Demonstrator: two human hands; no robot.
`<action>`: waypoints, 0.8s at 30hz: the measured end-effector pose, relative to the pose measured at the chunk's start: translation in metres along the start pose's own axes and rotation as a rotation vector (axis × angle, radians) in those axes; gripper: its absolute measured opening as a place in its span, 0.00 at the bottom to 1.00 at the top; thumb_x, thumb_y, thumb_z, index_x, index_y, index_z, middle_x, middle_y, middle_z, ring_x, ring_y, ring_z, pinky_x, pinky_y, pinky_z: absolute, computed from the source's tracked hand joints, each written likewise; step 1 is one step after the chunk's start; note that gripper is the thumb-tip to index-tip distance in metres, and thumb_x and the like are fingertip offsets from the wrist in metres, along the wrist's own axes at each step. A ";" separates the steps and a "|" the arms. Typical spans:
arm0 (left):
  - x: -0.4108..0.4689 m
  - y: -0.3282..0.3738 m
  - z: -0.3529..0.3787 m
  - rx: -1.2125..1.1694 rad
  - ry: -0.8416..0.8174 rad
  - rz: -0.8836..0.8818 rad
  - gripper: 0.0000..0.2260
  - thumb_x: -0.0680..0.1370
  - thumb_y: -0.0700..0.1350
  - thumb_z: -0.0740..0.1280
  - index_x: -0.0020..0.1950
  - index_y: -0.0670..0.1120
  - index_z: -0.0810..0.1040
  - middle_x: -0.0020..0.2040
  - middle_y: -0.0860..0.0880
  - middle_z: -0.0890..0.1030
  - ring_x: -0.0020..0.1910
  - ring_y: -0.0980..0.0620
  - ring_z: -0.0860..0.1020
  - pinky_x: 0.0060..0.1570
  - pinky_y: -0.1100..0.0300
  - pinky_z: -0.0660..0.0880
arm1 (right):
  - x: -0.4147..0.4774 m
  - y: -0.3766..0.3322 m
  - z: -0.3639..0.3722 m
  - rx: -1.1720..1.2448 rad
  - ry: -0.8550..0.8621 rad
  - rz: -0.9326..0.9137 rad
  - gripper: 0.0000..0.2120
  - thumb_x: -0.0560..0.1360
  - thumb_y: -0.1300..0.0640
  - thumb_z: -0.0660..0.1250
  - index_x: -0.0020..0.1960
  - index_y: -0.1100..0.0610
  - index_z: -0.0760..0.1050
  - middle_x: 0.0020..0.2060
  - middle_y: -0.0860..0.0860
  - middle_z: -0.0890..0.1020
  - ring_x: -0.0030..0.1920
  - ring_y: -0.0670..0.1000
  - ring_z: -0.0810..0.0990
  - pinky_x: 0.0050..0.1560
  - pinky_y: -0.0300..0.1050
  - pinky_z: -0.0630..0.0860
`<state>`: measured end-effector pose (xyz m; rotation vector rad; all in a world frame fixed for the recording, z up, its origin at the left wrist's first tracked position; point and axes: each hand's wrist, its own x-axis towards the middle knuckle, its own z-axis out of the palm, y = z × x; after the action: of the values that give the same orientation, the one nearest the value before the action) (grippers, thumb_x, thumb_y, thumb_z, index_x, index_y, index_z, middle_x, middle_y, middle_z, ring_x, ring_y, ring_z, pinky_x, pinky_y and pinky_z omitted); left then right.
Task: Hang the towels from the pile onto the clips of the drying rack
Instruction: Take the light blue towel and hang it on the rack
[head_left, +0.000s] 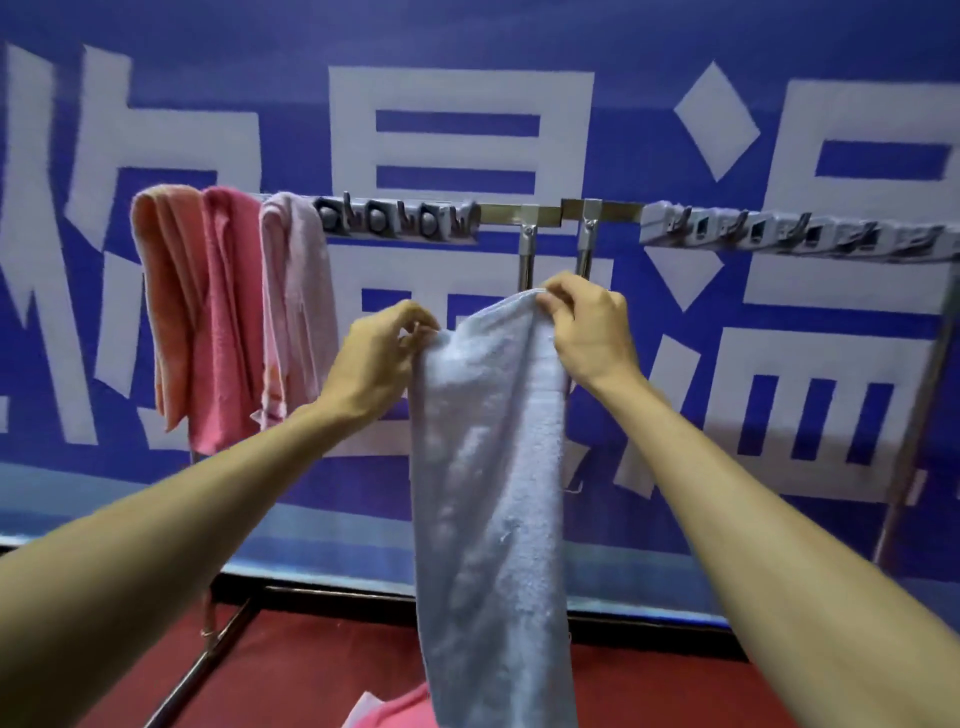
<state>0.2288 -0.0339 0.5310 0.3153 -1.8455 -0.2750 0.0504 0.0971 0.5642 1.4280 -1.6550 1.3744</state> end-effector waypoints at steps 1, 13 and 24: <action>0.004 0.000 -0.001 -0.062 0.060 -0.032 0.02 0.76 0.38 0.68 0.47 0.43 0.80 0.40 0.50 0.78 0.34 0.48 0.77 0.36 0.47 0.79 | 0.003 0.001 -0.002 0.015 0.023 0.035 0.07 0.79 0.56 0.62 0.48 0.56 0.78 0.41 0.51 0.82 0.43 0.54 0.79 0.41 0.50 0.77; 0.004 -0.007 0.031 -0.264 0.102 -0.240 0.02 0.77 0.41 0.68 0.48 0.45 0.80 0.41 0.50 0.79 0.35 0.50 0.77 0.34 0.48 0.80 | 0.002 0.030 -0.019 -0.039 0.079 0.074 0.07 0.75 0.52 0.68 0.46 0.55 0.82 0.39 0.49 0.83 0.40 0.48 0.79 0.38 0.42 0.74; -0.135 -0.095 0.122 -0.298 -0.188 -0.795 0.05 0.76 0.37 0.66 0.46 0.44 0.82 0.37 0.48 0.81 0.35 0.52 0.78 0.36 0.54 0.82 | -0.166 0.138 0.067 0.360 -0.247 0.916 0.07 0.71 0.56 0.74 0.36 0.59 0.81 0.32 0.53 0.82 0.33 0.50 0.79 0.31 0.42 0.78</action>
<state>0.1572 -0.0721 0.3424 0.8275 -1.7486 -1.1432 -0.0182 0.0852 0.3493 1.0523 -2.4888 2.1252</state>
